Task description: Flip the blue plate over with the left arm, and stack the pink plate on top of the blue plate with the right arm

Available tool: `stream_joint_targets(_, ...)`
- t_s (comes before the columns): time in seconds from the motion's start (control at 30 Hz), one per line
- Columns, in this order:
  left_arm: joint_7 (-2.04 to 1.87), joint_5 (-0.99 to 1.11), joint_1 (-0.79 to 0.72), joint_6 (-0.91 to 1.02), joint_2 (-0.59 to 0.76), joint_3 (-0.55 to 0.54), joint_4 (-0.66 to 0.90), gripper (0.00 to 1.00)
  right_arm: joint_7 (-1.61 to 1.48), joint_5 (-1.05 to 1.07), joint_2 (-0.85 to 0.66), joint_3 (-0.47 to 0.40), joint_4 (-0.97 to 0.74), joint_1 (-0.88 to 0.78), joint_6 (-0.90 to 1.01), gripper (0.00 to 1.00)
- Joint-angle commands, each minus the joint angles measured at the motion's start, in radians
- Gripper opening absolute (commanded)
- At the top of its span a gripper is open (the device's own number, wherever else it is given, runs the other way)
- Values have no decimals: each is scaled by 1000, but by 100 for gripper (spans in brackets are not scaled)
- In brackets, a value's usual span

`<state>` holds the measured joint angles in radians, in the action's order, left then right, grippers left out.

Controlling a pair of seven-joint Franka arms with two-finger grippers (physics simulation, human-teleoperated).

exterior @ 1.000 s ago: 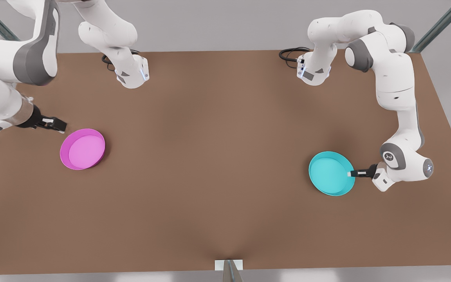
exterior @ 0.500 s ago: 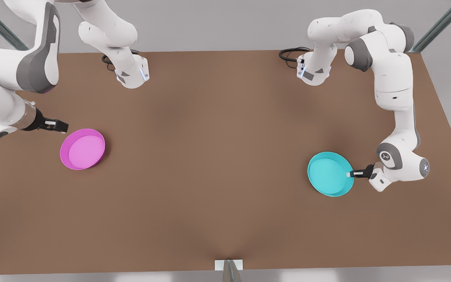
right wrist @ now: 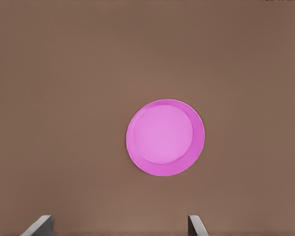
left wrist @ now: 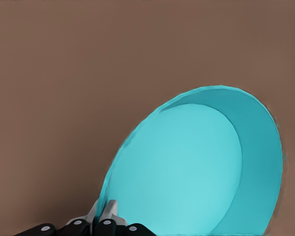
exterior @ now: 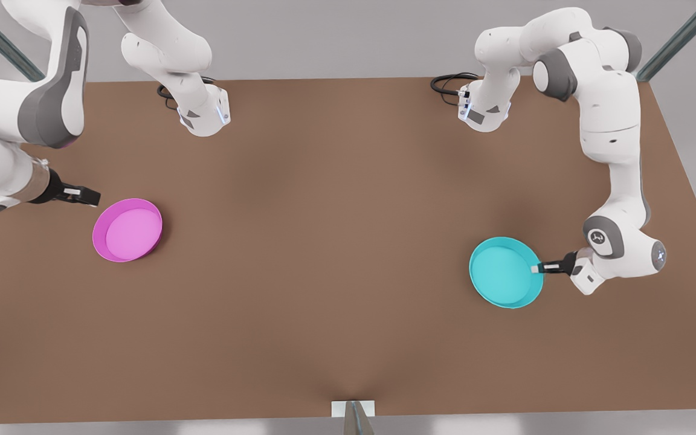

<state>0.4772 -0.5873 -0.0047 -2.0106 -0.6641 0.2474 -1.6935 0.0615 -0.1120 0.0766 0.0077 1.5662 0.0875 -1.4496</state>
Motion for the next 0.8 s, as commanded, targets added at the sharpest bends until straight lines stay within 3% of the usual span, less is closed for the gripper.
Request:
stream_joint_targets(0.0, 0, -89, 0, 4, 1, 0, 0, 21, 0, 0, 0, 0, 0, 0, 0, 100)
stream_joint_targets(0.27, -227, -71, -67, 21, 113, -94, 2, 21, -2, 3, 0, 0, 0, 18, -2, 100)
stream_joint_targets(0.47, -479, 161, -245, 130, 273, -94, 2, 21, -236, 6, 68, -41, -20, 153, -35, 100)
stream_joint_targets(0.53, -626, 270, -354, 141, 314, -94, 8, 21, -227, 8, 40, -80, 46, 175, -87, 100)
stream_joint_targets(0.6, -735, 379, -445, 161, 345, -92, 21, 21, -236, 8, 28, -81, 166, 242, -267, 100)
stream_joint_targets(0.67, -821, 529, -512, 283, 351, -92, 103, 21, -310, 66, 32, -89, 294, 334, -403, 100)
stream_joint_targets(0.77, -969, 747, -632, 365, 356, -92, 135, 21, -417, 123, 78, -123, 380, 406, -436, 100)
